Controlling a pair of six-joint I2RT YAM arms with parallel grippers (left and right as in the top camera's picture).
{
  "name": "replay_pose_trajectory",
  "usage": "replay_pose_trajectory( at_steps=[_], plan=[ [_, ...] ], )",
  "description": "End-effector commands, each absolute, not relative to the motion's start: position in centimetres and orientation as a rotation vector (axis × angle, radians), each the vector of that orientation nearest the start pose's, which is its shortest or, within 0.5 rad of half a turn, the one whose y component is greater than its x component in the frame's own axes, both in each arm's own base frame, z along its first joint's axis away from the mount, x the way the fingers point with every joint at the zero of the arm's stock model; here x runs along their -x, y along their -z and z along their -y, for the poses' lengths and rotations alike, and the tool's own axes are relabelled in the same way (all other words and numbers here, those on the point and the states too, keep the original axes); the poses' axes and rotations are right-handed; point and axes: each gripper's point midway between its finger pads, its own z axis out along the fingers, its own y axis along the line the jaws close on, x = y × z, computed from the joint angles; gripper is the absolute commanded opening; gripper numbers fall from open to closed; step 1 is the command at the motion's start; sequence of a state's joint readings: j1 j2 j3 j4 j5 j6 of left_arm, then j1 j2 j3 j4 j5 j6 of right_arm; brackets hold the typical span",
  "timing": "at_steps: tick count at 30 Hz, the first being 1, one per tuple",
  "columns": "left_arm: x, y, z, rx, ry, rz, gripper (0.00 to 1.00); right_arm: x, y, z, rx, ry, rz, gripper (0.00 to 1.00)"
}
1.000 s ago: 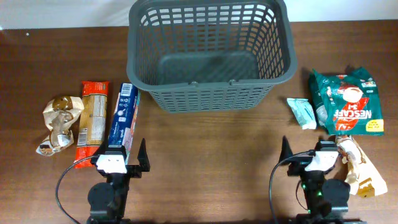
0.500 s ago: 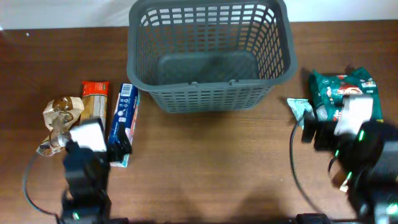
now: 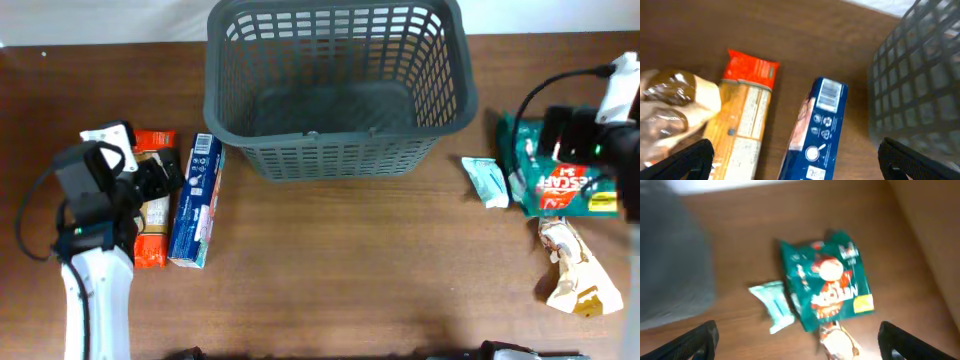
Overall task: Pack container
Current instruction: 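Grasp the green Nescafe bag with the right gripper and lift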
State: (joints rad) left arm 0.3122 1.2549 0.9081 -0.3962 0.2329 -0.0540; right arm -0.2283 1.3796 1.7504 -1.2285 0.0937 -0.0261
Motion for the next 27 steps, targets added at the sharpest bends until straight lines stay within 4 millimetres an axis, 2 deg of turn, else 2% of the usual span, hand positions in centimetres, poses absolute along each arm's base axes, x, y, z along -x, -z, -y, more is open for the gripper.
replay_pose_trajectory(
  at_steps=[1, 2, 3, 7, 8, 11, 15, 17, 20, 24, 27],
  plan=[
    [-36.8, -16.0, -7.4, 0.317, 0.184, -2.313, 0.99, -34.7, -27.4, 13.5, -0.441, 0.265, -2.575, 0.99],
    [-36.9, -15.1, -7.4, 0.325, 0.190, -2.335, 0.99, -35.8, -24.8, 14.6, -0.495, 0.258, -2.630, 0.99],
    [-36.9, -14.6, -7.5, 0.329, 0.193, -2.347, 0.99, -36.5, -23.1, 15.1, -0.522, 0.250, -2.664, 0.99],
    [-37.0, -13.2, -7.5, 0.341, 0.203, -2.385, 0.99, -38.9, -17.3, 15.6, -0.524, 0.233, -2.784, 0.99],
    [-37.0, -12.7, -7.5, 0.346, 0.207, -2.397, 0.99, -39.6, -14.7, 15.9, -0.525, 0.231, -2.831, 0.99],
    [-37.1, -12.5, -7.5, 0.348, 0.209, -2.404, 0.99, -40.6, -11.5, 15.9, -0.499, 0.209, -2.888, 0.99],
    [-37.1, -12.5, -7.5, 0.348, 0.209, -2.405, 0.99, -41.0, -7.4, 15.1, -0.296, 0.266, -3.016, 1.00],
    [-37.1, -12.5, -7.5, 0.348, 0.209, -2.404, 0.99, -41.4, -5.8, 14.5, -0.269, 0.265, -3.040, 0.99],
    [-37.1, -12.5, -7.5, 0.348, 0.209, -2.404, 0.99, -41.6, -4.5, 13.9, -0.214, 0.293, -3.069, 1.00],
    [-37.1, -12.5, -7.5, 0.348, 0.209, -2.404, 0.99, -41.2, -3.1, 14.8, -0.183, 0.474, -3.110, 1.00],
    [-37.1, -12.5, -7.5, 0.348, 0.209, -2.405, 0.99, -40.6, -1.1, 15.2, -0.261, 0.520, -3.147, 0.99]
  ],
)
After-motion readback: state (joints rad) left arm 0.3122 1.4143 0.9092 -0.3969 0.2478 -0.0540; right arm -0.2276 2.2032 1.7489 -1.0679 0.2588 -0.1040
